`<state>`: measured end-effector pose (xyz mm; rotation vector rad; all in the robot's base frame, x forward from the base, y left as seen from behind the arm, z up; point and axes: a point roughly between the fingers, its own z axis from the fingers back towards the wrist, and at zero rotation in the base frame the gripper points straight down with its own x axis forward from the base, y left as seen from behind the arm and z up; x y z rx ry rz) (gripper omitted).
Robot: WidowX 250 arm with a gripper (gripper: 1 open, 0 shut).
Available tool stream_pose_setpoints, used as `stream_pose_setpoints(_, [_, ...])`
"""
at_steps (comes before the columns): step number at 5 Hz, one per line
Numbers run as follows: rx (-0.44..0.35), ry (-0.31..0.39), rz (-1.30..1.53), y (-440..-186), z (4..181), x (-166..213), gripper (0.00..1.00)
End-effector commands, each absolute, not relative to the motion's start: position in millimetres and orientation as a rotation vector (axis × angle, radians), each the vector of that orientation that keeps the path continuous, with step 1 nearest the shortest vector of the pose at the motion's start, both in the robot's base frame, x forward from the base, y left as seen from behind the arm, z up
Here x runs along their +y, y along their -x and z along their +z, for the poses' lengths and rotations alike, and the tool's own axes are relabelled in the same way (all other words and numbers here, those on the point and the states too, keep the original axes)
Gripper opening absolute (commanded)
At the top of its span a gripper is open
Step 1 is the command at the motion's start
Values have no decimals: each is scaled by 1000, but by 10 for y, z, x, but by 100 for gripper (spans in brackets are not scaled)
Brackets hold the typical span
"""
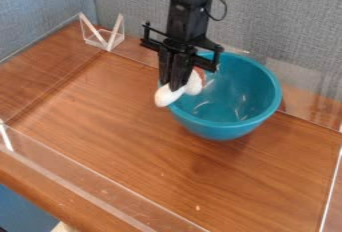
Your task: Put the mushroom in the blue bowl
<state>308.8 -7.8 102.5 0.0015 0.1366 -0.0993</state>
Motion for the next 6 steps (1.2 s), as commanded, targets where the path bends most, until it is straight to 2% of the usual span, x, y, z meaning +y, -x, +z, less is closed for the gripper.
stream_pose_setpoints(1, [82,1,-71,-3193,1165,-41,0])
stream_pose_setpoints(6, [78,19,-42,-3278,1193,-35,0])
